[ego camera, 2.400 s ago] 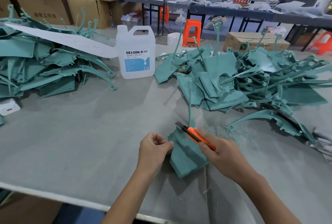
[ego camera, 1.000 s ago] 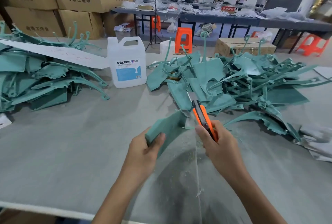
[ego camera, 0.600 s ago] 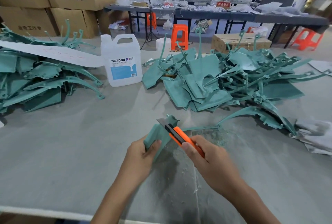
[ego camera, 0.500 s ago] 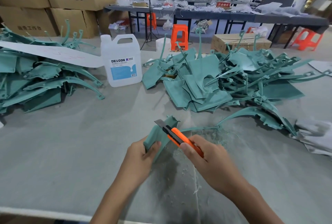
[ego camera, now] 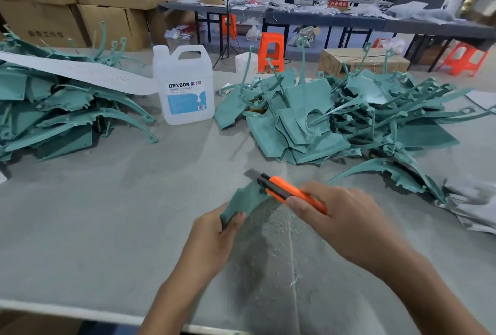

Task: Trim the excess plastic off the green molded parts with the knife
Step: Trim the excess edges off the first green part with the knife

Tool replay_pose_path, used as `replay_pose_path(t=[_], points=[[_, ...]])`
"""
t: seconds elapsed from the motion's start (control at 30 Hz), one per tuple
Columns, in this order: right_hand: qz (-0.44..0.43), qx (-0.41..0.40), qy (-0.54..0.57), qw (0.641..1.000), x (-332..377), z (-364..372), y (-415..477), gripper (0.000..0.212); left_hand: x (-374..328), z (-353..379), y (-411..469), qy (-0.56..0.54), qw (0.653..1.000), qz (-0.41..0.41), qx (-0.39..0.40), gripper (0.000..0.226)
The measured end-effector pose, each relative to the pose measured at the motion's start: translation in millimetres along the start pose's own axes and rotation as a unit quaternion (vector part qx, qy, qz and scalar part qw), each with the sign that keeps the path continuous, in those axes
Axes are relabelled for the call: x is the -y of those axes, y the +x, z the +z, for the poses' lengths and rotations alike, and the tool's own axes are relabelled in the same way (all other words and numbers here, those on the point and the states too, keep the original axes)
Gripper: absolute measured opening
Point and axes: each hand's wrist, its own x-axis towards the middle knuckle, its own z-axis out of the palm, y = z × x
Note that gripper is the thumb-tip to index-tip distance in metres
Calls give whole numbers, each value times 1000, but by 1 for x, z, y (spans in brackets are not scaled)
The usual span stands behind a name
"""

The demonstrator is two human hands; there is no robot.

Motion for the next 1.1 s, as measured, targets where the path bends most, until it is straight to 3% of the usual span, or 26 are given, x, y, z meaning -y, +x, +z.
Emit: replay_pose_path(t=[0.17,0.57,0.83,1.1], points=[[-5,52,6,999,11,-1,-3,40,-5,2,-1,25,999,7,27,38],[-32,56,-30,997,21,-15,-2,47,-3,-1,-8,13,999,-5,36,28],[44,98,-15,994,0,-12,20,46,-4,-1,-10,41,998,31,35,18],[68,9,-72,995,-15,0,29,49,-5,-3,-4,32,999,14,26,34]])
